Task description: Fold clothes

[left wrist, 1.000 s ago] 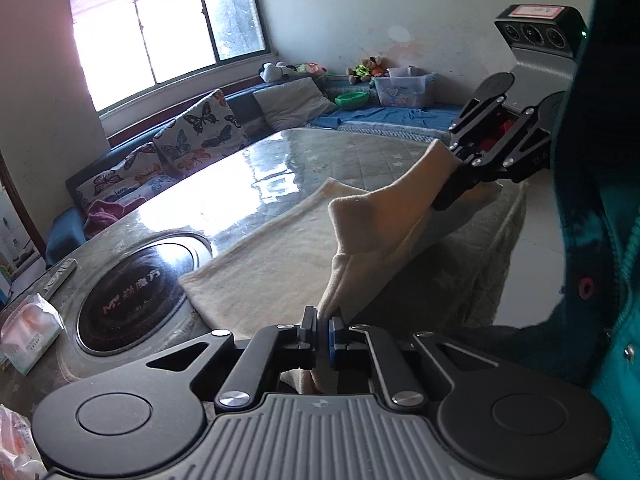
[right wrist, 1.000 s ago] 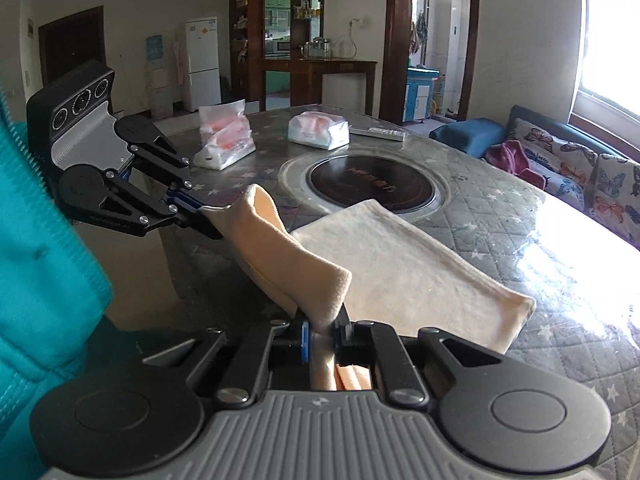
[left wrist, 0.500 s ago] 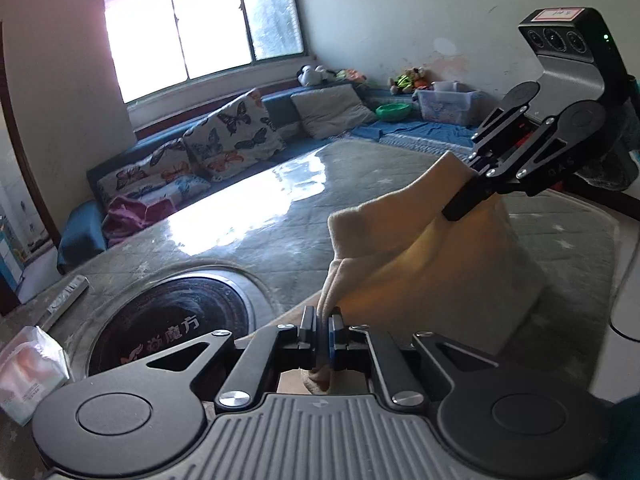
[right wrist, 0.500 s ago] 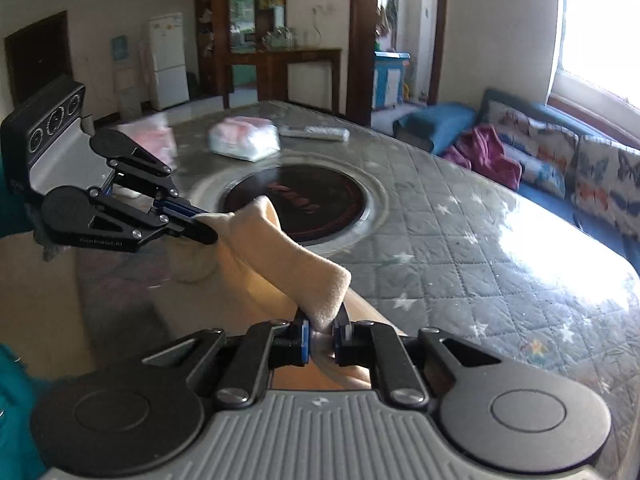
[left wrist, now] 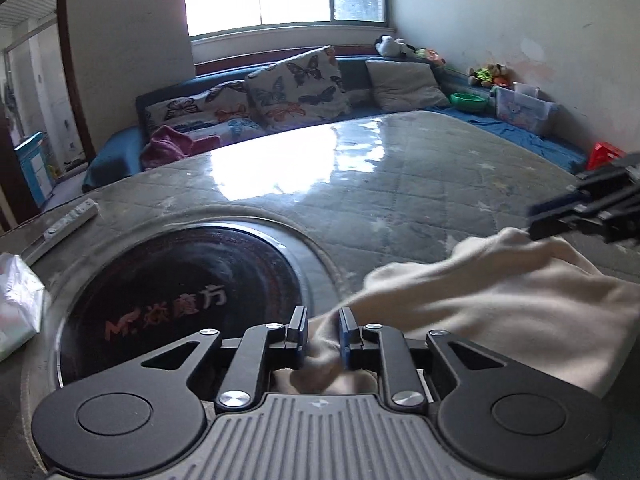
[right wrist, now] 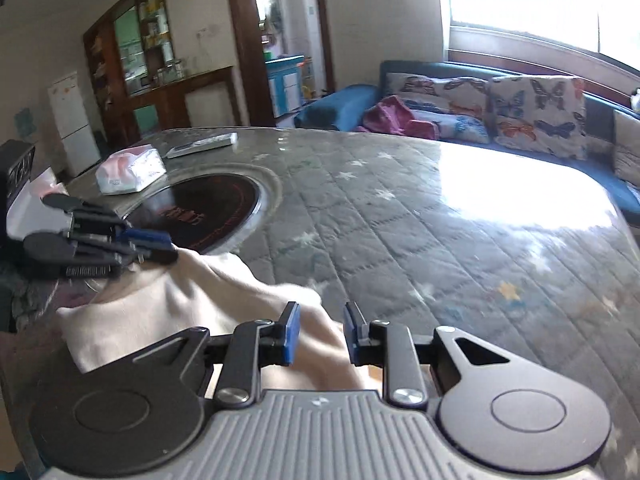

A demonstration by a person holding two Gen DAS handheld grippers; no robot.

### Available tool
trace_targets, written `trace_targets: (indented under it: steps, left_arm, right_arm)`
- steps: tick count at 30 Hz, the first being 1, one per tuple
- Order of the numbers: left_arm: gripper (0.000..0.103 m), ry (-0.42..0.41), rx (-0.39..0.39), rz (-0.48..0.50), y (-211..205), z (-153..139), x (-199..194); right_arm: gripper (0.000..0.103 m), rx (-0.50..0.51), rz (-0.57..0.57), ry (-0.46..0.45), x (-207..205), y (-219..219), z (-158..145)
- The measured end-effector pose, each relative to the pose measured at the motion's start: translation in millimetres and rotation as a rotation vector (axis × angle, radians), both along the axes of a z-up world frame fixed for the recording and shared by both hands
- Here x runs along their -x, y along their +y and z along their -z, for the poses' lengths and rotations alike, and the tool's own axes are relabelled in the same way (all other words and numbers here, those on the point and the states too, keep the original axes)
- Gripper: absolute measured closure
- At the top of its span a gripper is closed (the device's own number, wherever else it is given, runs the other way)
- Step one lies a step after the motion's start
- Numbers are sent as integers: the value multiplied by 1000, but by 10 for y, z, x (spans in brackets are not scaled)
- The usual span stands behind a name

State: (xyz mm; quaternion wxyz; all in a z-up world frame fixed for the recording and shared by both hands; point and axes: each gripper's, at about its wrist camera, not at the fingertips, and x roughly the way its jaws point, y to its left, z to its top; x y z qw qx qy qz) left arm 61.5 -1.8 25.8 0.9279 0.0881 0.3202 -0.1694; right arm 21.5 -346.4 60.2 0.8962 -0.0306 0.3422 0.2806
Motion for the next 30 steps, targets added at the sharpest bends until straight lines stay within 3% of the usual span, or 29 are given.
trace_targets:
  steps: [12, 18, 19, 20, 21, 25, 30]
  left_arm:
    - [85, -40, 67, 16, -126, -322, 343]
    - [85, 9, 80, 72, -398, -149, 480]
    - [85, 20, 84, 74, -418, -117, 477]
    - [85, 30, 88, 75, -438, -85, 474]
    - [85, 35, 85, 75, -452, -62, 472]
    - [85, 52, 77, 67, -442, 18, 456]
    - [84, 63, 91, 60, -393, 46, 440]
  right_arm:
    - [79, 3, 100, 43, 143, -359, 129]
    - [79, 29, 119, 34, 166, -264, 220]
    - [81, 38, 116, 27, 172, -243, 220]
    - [93, 55, 111, 13, 183, -201, 220]
    - [97, 73, 105, -2, 197, -161, 216]
    - [98, 177, 101, -112, 288, -24, 103]
    - [97, 181, 131, -60, 135, -36, 236]
